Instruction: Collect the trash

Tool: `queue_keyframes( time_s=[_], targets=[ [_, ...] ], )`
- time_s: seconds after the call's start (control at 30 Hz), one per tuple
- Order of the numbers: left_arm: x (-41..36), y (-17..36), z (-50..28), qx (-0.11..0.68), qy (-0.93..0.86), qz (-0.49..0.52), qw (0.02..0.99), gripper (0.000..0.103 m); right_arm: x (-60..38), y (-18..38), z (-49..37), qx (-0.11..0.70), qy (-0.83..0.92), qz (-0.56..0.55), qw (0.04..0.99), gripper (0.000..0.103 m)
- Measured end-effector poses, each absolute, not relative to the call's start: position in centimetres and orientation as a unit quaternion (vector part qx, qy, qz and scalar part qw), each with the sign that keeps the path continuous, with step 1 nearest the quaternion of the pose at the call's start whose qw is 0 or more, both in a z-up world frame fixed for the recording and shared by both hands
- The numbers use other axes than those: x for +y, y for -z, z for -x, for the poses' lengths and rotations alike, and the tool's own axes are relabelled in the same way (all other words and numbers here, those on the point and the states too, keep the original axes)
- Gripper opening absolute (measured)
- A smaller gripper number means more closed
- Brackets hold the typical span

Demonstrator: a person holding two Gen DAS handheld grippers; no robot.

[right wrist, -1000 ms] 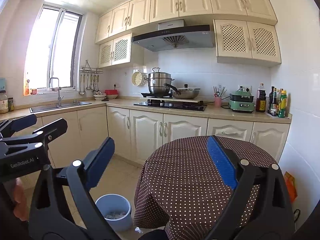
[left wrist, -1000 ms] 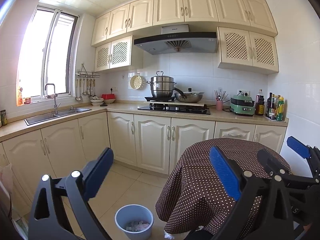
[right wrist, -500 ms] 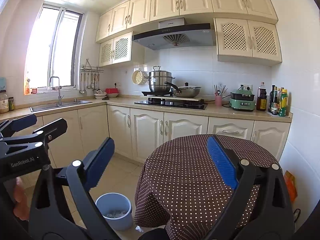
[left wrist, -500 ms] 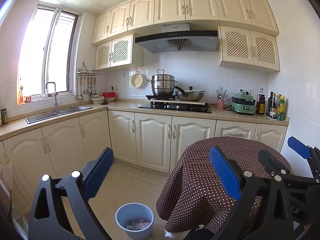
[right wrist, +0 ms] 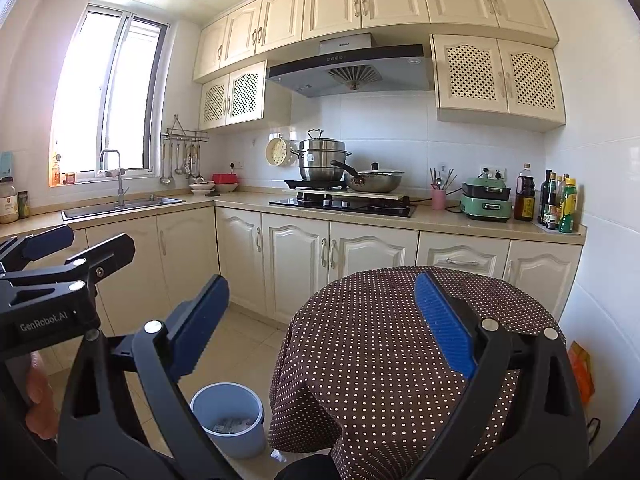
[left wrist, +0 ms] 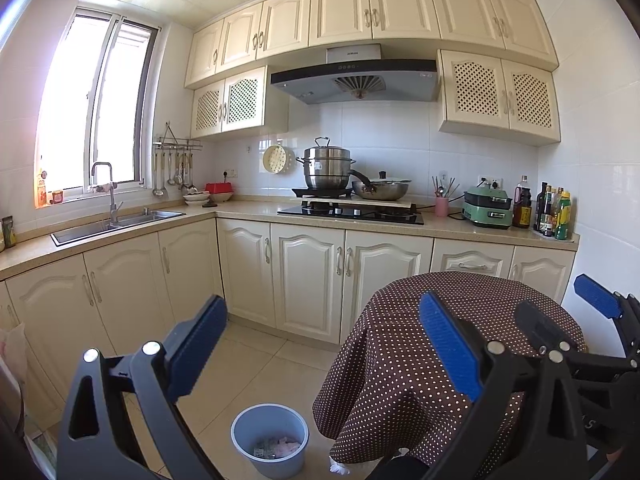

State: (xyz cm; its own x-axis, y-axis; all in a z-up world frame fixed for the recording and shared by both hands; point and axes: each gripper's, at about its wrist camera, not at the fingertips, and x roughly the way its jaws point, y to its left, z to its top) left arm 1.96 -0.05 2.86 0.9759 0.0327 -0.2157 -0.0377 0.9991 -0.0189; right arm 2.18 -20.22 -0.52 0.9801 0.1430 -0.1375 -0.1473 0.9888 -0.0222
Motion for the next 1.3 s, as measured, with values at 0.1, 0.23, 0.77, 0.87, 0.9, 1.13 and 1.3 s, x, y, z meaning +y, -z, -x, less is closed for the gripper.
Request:
queue_keyframes(
  time_s=[0.1,0.23,0.77,0.87,0.9,1.13,1.3],
  targets=[
    [0.04,-2.79,-2.04,0.109,-0.018,0.012,0.994,0.095,-20.21,0.50,-2.17,0.068,-0.073,0.017,0.995,0.092],
    [0.10,-2.73,-2.12,0.110,-0.017,0.011,0.994,0.095,-20.21,0.53,-2.19,0.068,-0.073,0.017,0.995,0.092],
    [0.17,-2.36,-2.48,0.113,-0.017,0.009,0.993,0.095,-20.18,1.00,-2.27,0.071,-0.073,0.018,0.995,0.092],
    [0.23,-2.24,-2.51,0.114,-0.017,0.010,0.993,0.095,-20.18,1.16,-2.27,0.072,-0.074,0.018,0.994,0.092],
    [0.25,-2.23,-2.53,0.115,-0.017,0.009,0.993,0.095,-20.19,1.25,-2.23,0.072,-0.074,0.019,0.994,0.092],
    [0.18,-1.93,-2.53,0.118,-0.021,0.009,0.993,0.095,-20.33,1.46,-2.36,0.076,-0.079,0.019,0.994,0.093],
    [0.47,-1.93,-2.70,0.120,-0.022,0.010,0.992,0.095,-20.29,1.42,-2.38,0.077,-0.079,0.019,0.994,0.093]
  ],
)
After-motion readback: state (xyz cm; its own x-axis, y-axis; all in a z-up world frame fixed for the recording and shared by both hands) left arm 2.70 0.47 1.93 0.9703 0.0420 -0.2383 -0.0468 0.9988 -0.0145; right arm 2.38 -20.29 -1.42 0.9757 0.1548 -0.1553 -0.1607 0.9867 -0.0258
